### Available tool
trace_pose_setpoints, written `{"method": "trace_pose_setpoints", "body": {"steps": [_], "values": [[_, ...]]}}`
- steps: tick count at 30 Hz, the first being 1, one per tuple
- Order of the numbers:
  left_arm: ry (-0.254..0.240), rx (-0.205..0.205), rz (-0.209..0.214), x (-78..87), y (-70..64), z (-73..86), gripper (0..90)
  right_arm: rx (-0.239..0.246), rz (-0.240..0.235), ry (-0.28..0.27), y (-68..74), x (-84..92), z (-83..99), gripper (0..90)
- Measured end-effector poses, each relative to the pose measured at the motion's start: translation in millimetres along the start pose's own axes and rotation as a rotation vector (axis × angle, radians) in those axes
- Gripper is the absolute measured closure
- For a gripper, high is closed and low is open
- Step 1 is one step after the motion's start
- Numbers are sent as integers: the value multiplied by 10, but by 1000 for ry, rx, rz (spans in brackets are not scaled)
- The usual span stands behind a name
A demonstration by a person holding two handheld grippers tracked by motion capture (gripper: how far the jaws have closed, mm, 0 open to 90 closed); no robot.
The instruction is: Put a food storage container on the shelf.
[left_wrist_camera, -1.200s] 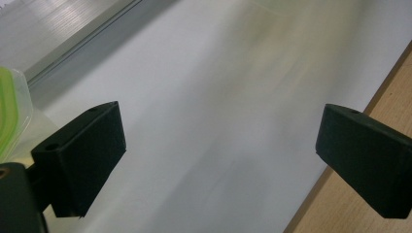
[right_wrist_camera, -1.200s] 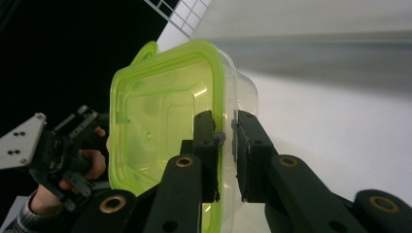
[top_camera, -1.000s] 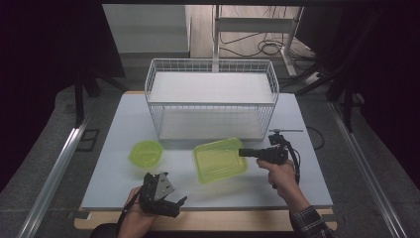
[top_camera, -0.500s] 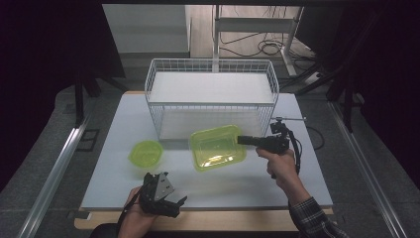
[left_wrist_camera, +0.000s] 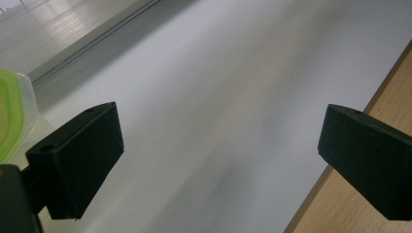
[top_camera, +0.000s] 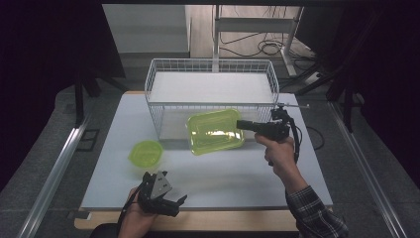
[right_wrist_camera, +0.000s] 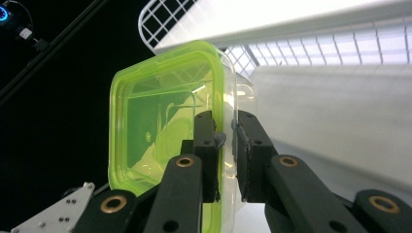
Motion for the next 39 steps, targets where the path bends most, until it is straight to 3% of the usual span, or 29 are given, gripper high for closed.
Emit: {"method": "trace_pose_setpoints", "body": {"steps": [6,9,11,16,25,39], "values": [[-5,11,5,11,12,-1,14,49,25,-31,81,-52,-155,803],[-18,29,18,16,25,0,13,66,36,-44,114,-82,-231,803],[-46,64,39,34,50,-1,12,76,39,-52,132,-104,-280,803],[-53,80,46,40,72,6,11,96,56,-69,177,-150,-406,803],[-59,86,57,40,69,5,11,88,70,-112,200,-206,-609,803],[-59,85,69,39,73,7,12,77,148,-157,138,-349,-922,803]]}}
Point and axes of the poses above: each handheld gripper's, and its own axes: x roughly backward along the jaws, z roughly out of its underside, y roughly to its left, the point moved 2 cm from there along -x, roughly forward along the jaws, and after that the axes turned 3 degrees about -z, right-handed, at the moved point
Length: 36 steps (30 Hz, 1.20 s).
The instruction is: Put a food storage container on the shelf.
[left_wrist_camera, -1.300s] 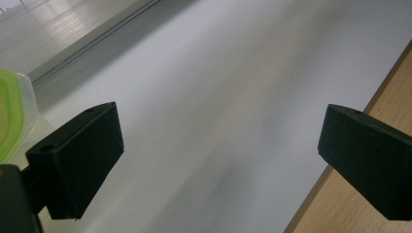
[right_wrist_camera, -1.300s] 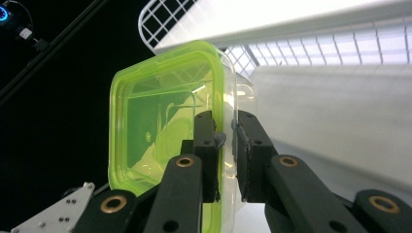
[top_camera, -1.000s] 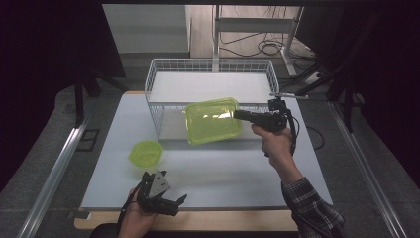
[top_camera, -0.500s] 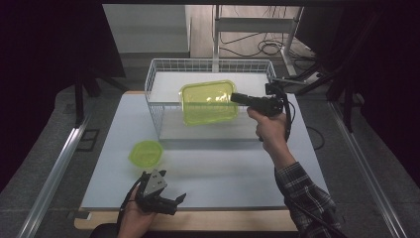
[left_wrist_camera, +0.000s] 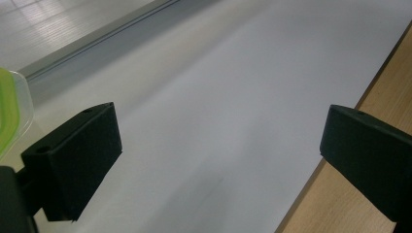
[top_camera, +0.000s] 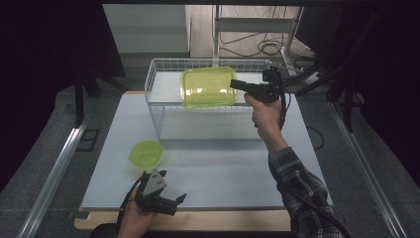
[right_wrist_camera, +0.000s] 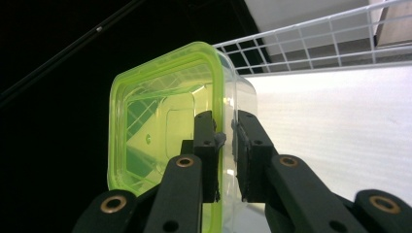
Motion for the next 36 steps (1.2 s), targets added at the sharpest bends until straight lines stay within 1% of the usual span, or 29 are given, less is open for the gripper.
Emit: {"method": "trace_pose_setpoints", "body": {"steps": [7,10,11,17,20,21,23,24,25,27,31,34,36], "values": [[1,-1,4,-4,-2,1,12,-14,37,-18,-62,-69,-63,803],[1,-1,4,-4,-1,1,12,-20,41,-24,-82,-77,-73,802],[1,0,5,-4,0,2,12,-24,52,-24,-104,-84,-84,802],[2,-1,6,-4,-2,1,12,-32,57,-23,-152,-104,-102,800],[3,0,7,-7,-4,2,12,-39,61,-11,-180,-128,-111,786],[4,0,7,-8,-5,3,12,-32,71,-4,-181,-136,-114,781],[6,-2,7,-9,-6,3,12,-1,99,4,-174,-146,-117,764],[6,-2,7,-9,-6,3,12,-1,99,4,-174,-146,-117,764],[8,-2,7,-12,-7,5,12,19,127,18,-162,-155,-121,738],[12,-5,6,-15,-8,7,12,40,157,30,-160,-169,-125,714],[15,-7,6,-17,-10,7,12,66,185,34,-171,-187,-139,689],[18,-8,6,-20,-11,9,12,93,216,56,-187,-206,-147,655],[19,-9,5,-21,-13,9,13,90,216,58,-199,-212,-151,649]]}}
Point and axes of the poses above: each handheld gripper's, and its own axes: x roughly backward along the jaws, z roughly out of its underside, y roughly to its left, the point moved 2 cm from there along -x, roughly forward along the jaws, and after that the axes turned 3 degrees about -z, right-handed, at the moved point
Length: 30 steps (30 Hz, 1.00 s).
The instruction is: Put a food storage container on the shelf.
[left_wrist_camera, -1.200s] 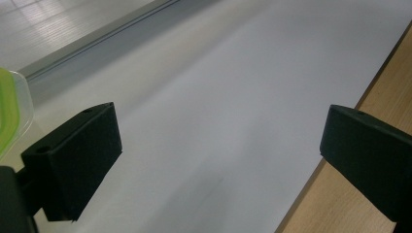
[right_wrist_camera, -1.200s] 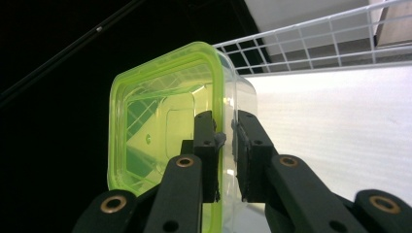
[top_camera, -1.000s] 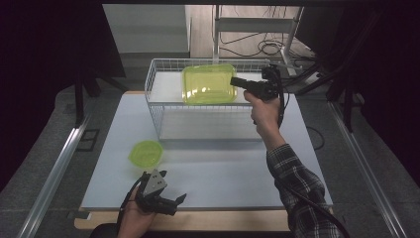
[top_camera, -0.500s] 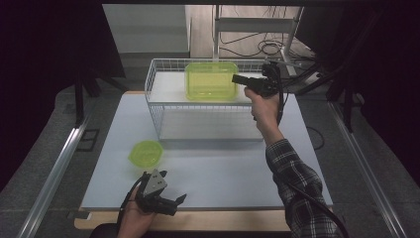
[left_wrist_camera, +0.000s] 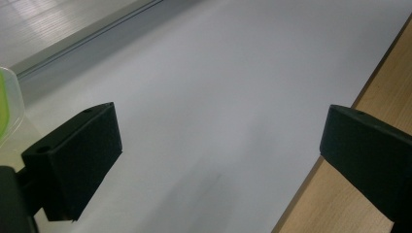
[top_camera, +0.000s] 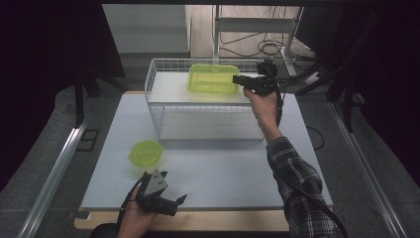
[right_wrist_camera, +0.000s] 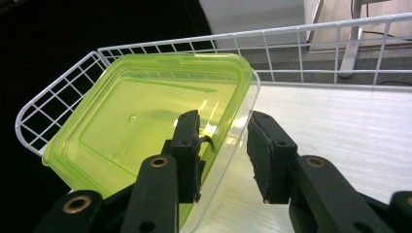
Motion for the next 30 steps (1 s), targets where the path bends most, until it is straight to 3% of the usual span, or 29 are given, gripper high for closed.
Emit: {"method": "trace_pose_setpoints", "body": {"steps": [3,6,12,16,17,18,19,20,22,26,30], "values": [[3,-2,1,-2,-2,1,13,14,20,2,0,-31,-7,593],[3,-3,2,-3,-3,1,13,70,66,18,15,-63,-12,550],[3,-4,2,-2,-1,0,13,113,91,14,67,-29,-31,533],[4,-7,0,-4,-4,0,13,137,81,8,121,42,-34,613],[2,-4,1,-7,-7,-1,13,156,73,2,165,95,-24,687],[2,-4,1,-7,-7,-1,13,156,73,2,165,95,-24,687],[4,-5,0,-8,-7,-1,13,179,57,-2,233,168,8,786],[4,-5,0,-8,-7,-1,13,179,57,-2,233,168,8,786],[4,-6,-1,-9,-8,-1,13,220,26,-2,342,266,78,883],[5,-6,-3,-11,-11,-2,13,255,-15,21,458,312,200,891],[7,-6,-4,-13,-11,0,13,276,-15,39,489,290,271,892]]}}
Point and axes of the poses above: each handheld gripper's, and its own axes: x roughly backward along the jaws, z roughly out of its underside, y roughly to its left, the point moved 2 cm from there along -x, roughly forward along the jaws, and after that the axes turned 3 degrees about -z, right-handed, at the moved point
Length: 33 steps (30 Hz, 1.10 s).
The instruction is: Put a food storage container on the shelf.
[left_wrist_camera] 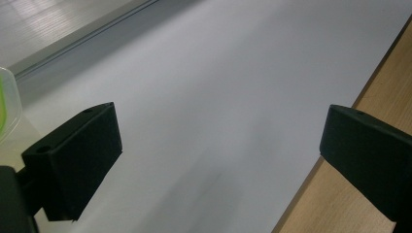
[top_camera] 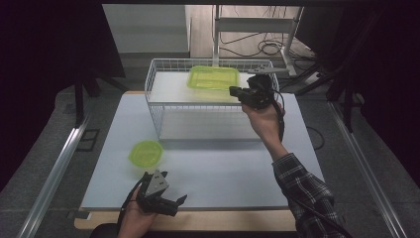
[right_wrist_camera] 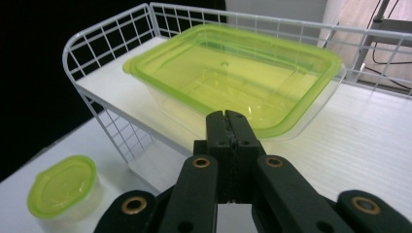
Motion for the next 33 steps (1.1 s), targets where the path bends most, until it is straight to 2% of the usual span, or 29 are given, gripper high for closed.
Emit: {"method": "trace_pose_setpoints", "body": {"steps": [2,9,14,20,25,26,28,32,33], "values": [[2,-2,0,4,6,1,13,11,16,6,-11,-35,24,891],[4,0,0,6,8,3,13,-14,29,3,-88,-86,53,891],[0,3,2,8,12,2,13,-22,6,-2,-73,-74,86,877],[-1,3,2,7,10,1,13,-15,-24,-7,-21,-19,135,784],[-10,14,5,10,14,2,13,5,-55,16,31,33,239,670],[-10,14,5,10,14,2,14,5,-55,16,31,33,239,670],[-19,20,10,21,25,-2,21,12,-71,19,52,65,301,607],[-32,29,14,30,31,-5,27,15,-93,23,76,97,370,551],[-33,30,14,32,32,-5,27,23,-102,29,91,112,418,510]]}}
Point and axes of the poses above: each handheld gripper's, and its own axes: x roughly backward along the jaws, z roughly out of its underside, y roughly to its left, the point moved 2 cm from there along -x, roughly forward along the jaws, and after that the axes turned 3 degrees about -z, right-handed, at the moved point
